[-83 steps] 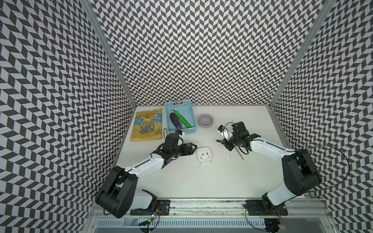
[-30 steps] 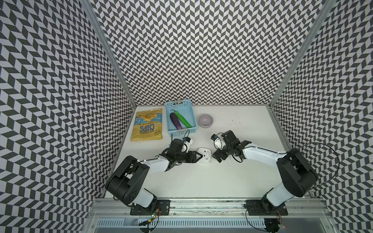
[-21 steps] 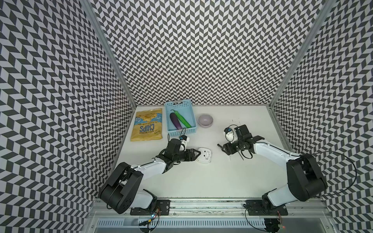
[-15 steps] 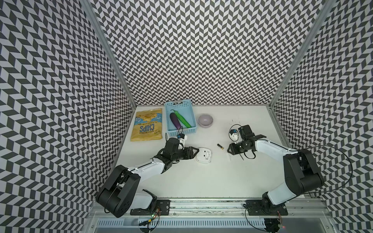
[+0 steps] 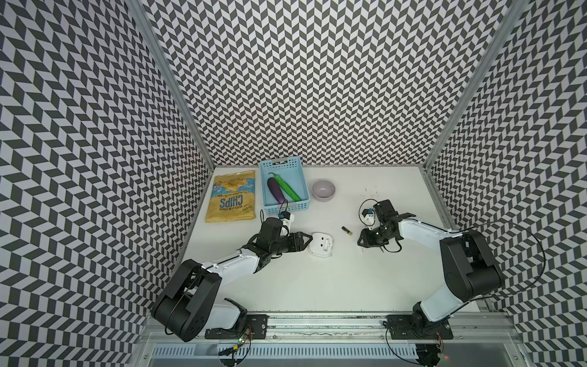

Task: Remove the battery from the alarm
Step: Pick up the cover from the center of the board.

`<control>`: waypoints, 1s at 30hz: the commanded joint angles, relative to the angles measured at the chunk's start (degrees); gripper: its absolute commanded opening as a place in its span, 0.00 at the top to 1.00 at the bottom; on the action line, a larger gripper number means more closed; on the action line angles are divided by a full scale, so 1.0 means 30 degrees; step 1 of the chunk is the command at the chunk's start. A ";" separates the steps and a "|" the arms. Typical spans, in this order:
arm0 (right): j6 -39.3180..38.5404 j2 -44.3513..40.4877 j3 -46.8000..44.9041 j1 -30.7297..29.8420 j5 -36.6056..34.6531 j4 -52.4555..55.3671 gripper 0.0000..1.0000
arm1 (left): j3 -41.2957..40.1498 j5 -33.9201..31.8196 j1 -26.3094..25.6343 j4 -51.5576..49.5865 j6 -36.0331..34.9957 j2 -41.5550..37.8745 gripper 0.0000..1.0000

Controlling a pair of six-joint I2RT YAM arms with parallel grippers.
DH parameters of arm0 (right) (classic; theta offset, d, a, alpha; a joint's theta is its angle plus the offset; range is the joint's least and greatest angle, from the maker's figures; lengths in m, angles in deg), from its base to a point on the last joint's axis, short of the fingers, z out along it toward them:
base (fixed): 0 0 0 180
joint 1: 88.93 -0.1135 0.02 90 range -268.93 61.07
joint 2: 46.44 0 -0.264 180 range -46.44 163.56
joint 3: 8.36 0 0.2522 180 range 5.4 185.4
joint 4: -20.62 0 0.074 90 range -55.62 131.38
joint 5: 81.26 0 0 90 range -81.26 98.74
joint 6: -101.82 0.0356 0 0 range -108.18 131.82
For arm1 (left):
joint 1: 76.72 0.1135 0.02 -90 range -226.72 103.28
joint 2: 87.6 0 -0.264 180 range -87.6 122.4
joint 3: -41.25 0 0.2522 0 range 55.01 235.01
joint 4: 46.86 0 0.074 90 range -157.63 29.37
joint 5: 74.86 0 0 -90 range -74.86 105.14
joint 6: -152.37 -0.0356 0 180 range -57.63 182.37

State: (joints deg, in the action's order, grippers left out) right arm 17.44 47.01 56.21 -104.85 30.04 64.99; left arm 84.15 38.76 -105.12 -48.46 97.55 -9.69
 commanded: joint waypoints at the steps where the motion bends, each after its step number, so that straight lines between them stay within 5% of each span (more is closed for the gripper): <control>1: 0.0401 -0.0181 -0.0374 0.0098 0.0223 0.0068 0.67 | 0.0593 -0.0196 0.0073 -0.0245 -0.0528 0.0042 0.37; 8: 0.0468 -0.0093 -0.0639 0.0100 0.0576 0.0092 0.67 | 0.0831 -0.0153 0.0064 -0.0597 -0.0878 0.0017 0.37; 30: 0.0145 0.0249 -0.0646 0.0094 0.1220 -0.0190 0.90 | 0.0714 -0.0244 0.0082 -0.0685 -0.0890 0.0096 0.37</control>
State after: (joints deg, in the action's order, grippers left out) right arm 18.38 47.03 54.61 -104.81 32.81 65.65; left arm 85.05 38.71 -105.12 -50.01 95.97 -9.69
